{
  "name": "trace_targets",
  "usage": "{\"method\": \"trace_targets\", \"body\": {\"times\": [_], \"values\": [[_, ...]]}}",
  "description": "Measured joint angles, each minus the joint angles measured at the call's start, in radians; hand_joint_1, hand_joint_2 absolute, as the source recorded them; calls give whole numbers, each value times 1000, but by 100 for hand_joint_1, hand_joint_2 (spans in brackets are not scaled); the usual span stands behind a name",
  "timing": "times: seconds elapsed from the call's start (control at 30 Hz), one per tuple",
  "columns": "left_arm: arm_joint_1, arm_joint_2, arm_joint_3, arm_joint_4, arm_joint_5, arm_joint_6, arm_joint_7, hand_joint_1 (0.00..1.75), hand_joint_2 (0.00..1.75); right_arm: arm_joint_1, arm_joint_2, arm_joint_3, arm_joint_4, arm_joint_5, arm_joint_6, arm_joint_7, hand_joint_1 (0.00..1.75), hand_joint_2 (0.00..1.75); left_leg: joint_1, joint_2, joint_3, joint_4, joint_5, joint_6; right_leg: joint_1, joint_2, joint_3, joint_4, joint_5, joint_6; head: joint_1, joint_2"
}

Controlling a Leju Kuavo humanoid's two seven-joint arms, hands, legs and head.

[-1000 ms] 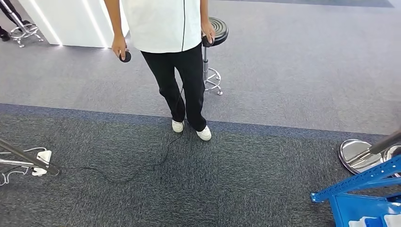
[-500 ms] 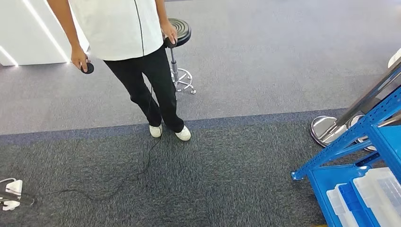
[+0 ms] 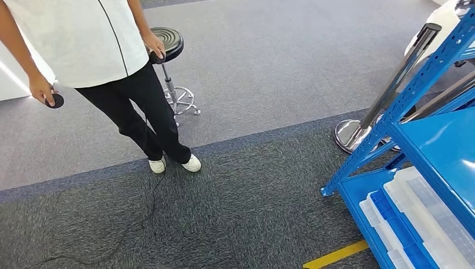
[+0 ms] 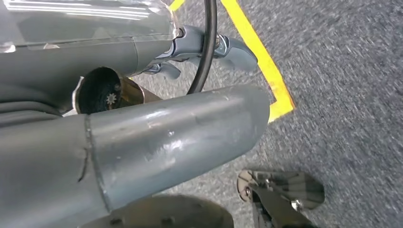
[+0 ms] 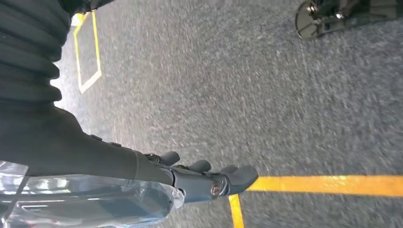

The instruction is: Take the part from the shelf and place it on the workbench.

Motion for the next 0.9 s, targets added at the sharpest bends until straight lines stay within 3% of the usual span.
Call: {"method": "trace_targets", "body": {"times": [0.03, 0.1, 0.17, 0.23, 0.27, 0.3, 0.33, 0.4, 0.47, 0.53, 0.6, 0.67, 0.73, 0.77, 0.8, 0.87, 0.9], "values": [[-2, 0, 0, 0, 0, -1, 0, 0, 0, 2, 0, 0, 0, 0, 0, 0, 0, 175, 1, 10, 3, -6, 5, 5, -1, 2, -2, 0, 1, 6, 0, 0], [-2, 1, 0, 0, 0, -1, -1, 0, 0, 5, 0, -1, 0, 0, 0, 1, 0, 175, 4, 33, 8, -22, 16, 18, 2, -39, -17, 32, -20, 14, 1, 0], [0, 1, 0, 0, 0, -2, -2, 0, 0, 3, 0, -4, 0, 0, 0, 1, 0, 175, 4, 62, 10, -30, 22, 27, 4, -97, -64, 133, -82, 19, 3, 0], [4, 1, 0, 0, 0, -2, -2, 0, 0, 1, 0, -6, 1, 0, 0, 1, 0, 175, 3, 92, 8, -29, 21, 29, -2, -114, -117, 245, -131, 25, 3, 0], [5, 2, 0, 0, 1, -2, -1, 0, 0, 1, 0, -6, 1, 0, 0, 1, 0, 175, 3, 107, 8, -29, 20, 28, -5, -118, -124, 262, -130, 28, 3, 0], [5, 2, 0, 0, 1, -3, -1, 0, 0, 2, 0, -7, 1, 0, 0, 1, 0, 175, 3, 121, 8, -28, 18, 27, -9, -124, -112, 243, -111, 31, 3, 0], [4, 2, 0, 0, 1, -4, 0, 0, 0, 3, 0, -7, 1, 0, 0, 1, 0, 175, 4, 133, 10, -27, 15, 23, -12, -135, -81, 187, -80, 34, 3, 0], [4, 2, 0, 0, 1, -5, 0, 0, 0, 2, 0, -8, 1, 0, 0, 1, 0, 175, 1, 153, 13, -20, 6, 12, -12, -184, -11, 56, -30, 32, 3, 0], [3, 2, 0, 0, 2, -5, 0, 0, 0, 0, 0, -9, 1, 0, -1, 1, 0, 175, -4, 171, 18, -15, -3, -2, -6, -209, 15, 1, -20, 20, 1, 0], [0, 3, 0, 0, 2, -6, 0, 0, 0, 1, 0, -12, 1, 0, -1, 1, 0, 175, -3, 186, 27, -15, -9, -13, -4, -186, 14, 0, -19, 6, -1, 0], [-3, 3, 0, 0, 3, -7, 0, 0, 0, 1, 0, -14, 1, 0, -1, 1, 0, 175, 2, 154, 21, 12, -33, -23, -7, -164, 15, -4, -15, -7, -2, 0], [-2, 3, 0, 0, 3, -7, -1, 0, 0, -2, 1, -16, 1, 0, -1, 2, 0, 175, 6, 96, -26, 117, -96, -30, -8, -141, 14, -7, -11, -19, -3, 0], [2, 3, 0, 0, 3, -7, -1, 0, 0, -3, 1, -16, 1, 0, -1, 2, 0, 175, 6, 76, -91, 251, -150, -30, -5, -113, 12, -6, -10, -23, -3, 0], [4, 3, 0, 0, 3, -7, -1, 0, 0, -2, 1, -16, 1, 0, -1, 2, 0, 175, 6, 74, -109, 282, -150, -29, -3, -98, 13, -6, -10, -24, -3, 0], [5, 3, 0, 0, 3, -7, -1, 0, 0, -1, 1, -16, 1, 0, -1, 2, 0, 175, 6, 73, -107, 272, -128, -26, -2, -82, 14, -5, -10, -24, -3, 0], [5, 3, 0, 0, 3, -7, -1, 0, 0, -1, 1, -16, 1, 0, -1, 2, 0, 175, 6, 51, -61, 153, -49, -17, -3, -54, 17, -4, -10, -23, -3, 0], [4, 3, 0, 0, 3, -7, -1, 0, 0, -1, 1, -16, 1, 0, -1, 2, 0, 175, 6, 43, -43, 112, -25, -15, -3, -46, 18, -4, -10, -23, -3, 0]]}}
